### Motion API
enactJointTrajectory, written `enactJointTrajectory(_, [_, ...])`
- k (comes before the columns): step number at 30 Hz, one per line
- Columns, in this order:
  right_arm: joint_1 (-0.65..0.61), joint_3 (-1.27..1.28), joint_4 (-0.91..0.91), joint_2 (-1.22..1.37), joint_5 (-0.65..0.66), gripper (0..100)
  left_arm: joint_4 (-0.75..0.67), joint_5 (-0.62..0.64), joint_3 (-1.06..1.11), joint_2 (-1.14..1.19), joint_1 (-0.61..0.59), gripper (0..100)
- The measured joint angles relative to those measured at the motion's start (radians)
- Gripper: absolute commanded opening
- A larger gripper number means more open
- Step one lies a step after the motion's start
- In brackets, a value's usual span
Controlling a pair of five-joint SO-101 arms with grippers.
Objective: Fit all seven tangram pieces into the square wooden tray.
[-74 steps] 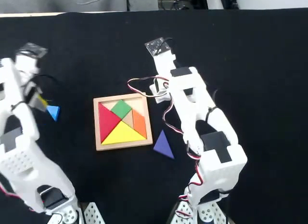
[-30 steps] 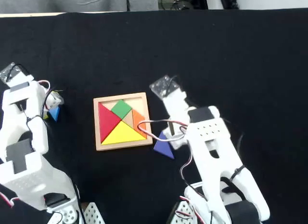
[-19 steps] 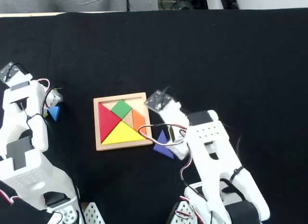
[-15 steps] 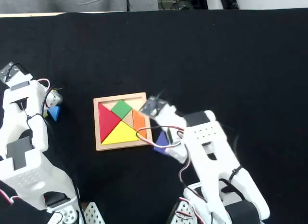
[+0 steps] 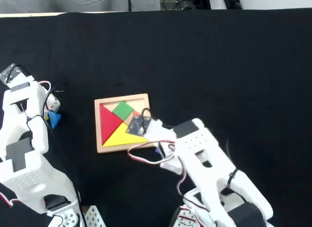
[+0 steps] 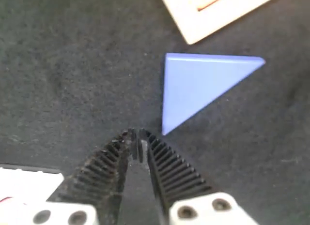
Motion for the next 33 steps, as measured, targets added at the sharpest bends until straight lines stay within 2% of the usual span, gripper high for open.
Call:
enactJointTrajectory(4, [0.0,0.006,-0.008,0.0,0.009,1.1,0.014,-0.011,0.0,-0.003,0.006,19])
enactJointTrajectory(8, [0.0,0.006,-0.008,0.0,0.012,1.1,0.074,-0.083,0.0,-0.057,0.029,27])
enactJointTrajectory(13, [0.0,0.025,-0.032,0.0,0.012,1.1,0.103,-0.13,0.012,-0.103,0.048,27])
enactJointTrajectory(20, [0.0,0.091,-0.115,-0.002,0.012,1.1,0.018,-0.199,0.103,-0.114,0.041,27])
enactJointTrajectory(26, [0.0,0.091,-0.146,0.002,0.012,1.1,0.011,-0.206,0.106,-0.117,-0.006,27])
enactJointTrajectory(33, [0.044,-0.008,-0.198,0.255,0.015,1.1,0.011,-0.206,0.109,-0.117,-0.017,27])
